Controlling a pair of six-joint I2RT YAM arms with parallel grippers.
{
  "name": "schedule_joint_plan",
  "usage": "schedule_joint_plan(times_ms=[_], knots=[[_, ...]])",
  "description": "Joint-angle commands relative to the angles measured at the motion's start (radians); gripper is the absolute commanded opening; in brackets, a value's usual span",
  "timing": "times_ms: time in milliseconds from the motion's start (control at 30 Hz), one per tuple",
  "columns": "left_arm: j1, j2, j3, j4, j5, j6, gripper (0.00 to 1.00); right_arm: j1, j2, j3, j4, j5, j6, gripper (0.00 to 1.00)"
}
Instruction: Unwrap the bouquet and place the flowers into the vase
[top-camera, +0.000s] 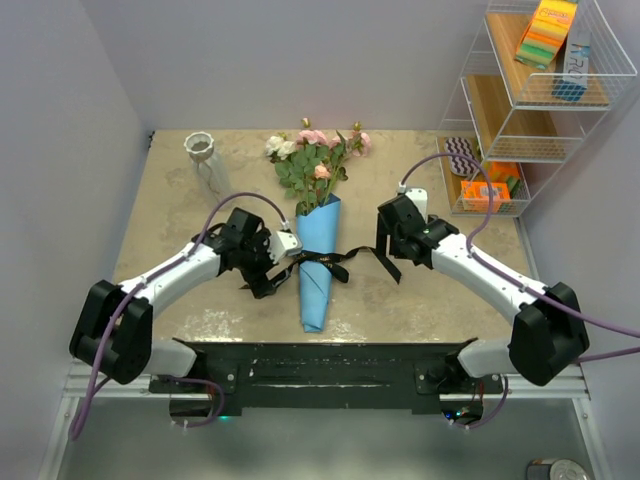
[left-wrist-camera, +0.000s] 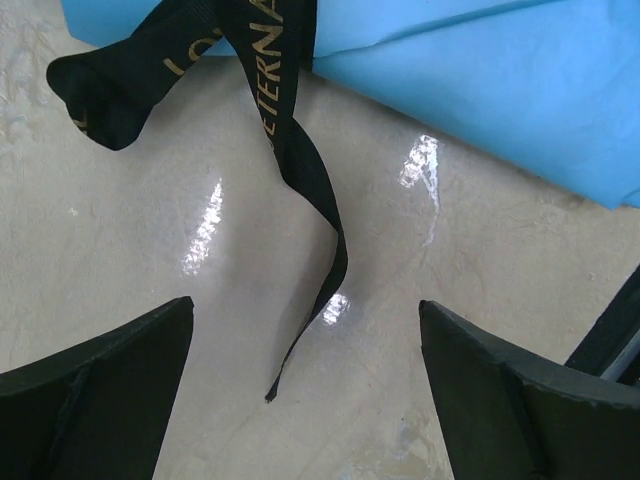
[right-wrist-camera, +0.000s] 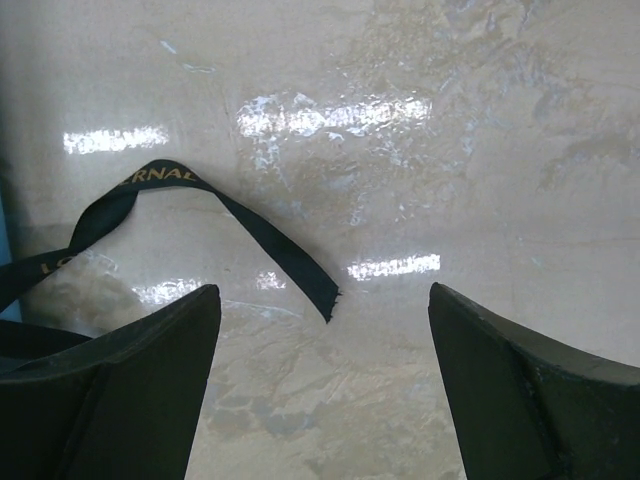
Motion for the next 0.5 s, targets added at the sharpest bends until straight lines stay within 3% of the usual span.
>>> schedule_joint_plan(times_ms=[0,167,367,467], knots=[[-0.044,0.02,-0.01,0.113,-0.057,0.014,0.99,0.003,-0.035,0.007,-0.012,0.037,0.007,0.87],[-0.114,0.075,-0.039,0.156,-0.123,0.012,0.99,0.003,0.015,0.032,-0.037,0.026,-0.037,0.87],[-0.121,0.096,-0.074,0.211,-0.188,0.018,0.75,0.003,0.088,0.057,-0.033,-0.011,0.006,0.87],[-0.122,0.08,-0.086,0.222,-0.211,0.02,0.57,0.003,0.112,0.085,0.008,-0.046,0.079,0.87]])
